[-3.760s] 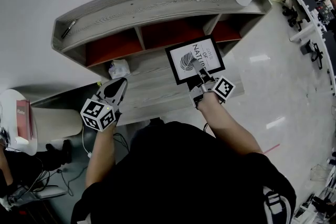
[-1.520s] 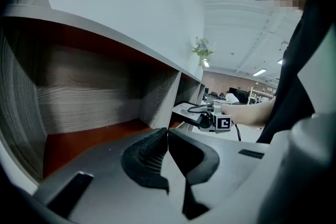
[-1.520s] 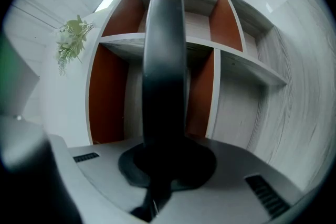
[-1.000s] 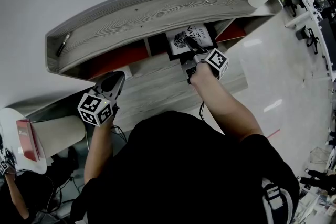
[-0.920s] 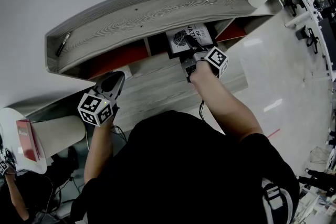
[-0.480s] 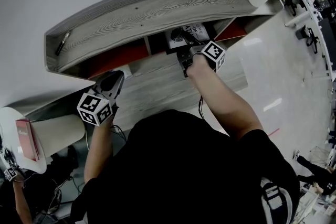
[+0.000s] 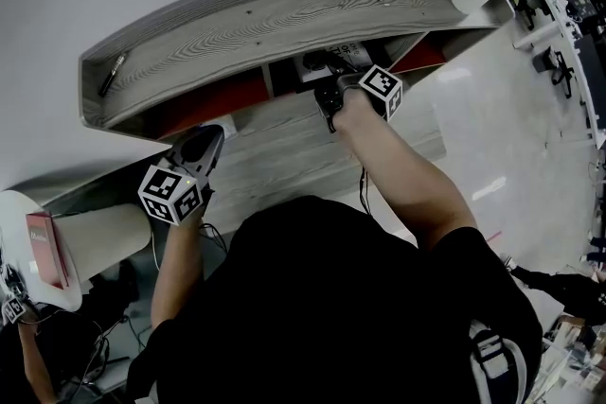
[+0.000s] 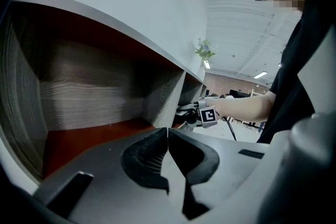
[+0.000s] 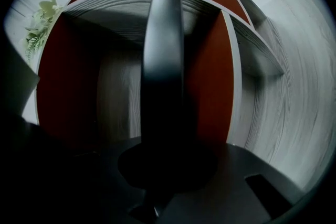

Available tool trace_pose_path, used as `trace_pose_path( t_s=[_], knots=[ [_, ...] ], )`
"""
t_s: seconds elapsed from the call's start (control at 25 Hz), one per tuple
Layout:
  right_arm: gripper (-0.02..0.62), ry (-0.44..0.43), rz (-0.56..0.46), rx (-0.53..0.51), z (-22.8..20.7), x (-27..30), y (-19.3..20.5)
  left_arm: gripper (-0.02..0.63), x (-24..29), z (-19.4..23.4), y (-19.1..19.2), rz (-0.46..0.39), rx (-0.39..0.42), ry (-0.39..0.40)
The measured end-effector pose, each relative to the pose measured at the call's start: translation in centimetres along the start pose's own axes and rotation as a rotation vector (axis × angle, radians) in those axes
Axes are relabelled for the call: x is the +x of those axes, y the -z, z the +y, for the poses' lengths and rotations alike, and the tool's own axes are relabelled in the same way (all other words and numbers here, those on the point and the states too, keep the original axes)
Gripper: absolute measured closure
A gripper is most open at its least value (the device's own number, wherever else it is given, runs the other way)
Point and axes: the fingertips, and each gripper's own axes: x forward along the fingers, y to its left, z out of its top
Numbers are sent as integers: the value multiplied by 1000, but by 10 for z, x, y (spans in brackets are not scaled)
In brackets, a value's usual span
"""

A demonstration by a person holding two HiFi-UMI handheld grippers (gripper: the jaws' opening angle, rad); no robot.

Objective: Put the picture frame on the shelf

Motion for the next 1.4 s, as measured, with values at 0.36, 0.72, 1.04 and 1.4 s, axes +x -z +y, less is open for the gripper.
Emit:
trace_pose_path(
  t_s=[0.36,0.72,1.04,1.4],
  knots=[
    [572,14,5,13,1,4,3,583,-1,1,2,2,-1,6],
    [553,21,48,1,4,2,3,583,2,-2,0,-2,1,27],
    [435,27,91,-32,12,2,8,583,1,0,2,1,-2,34],
    [356,85,105,-53,16,-1,7,583,5,2,3,3,-7,46]
  ],
)
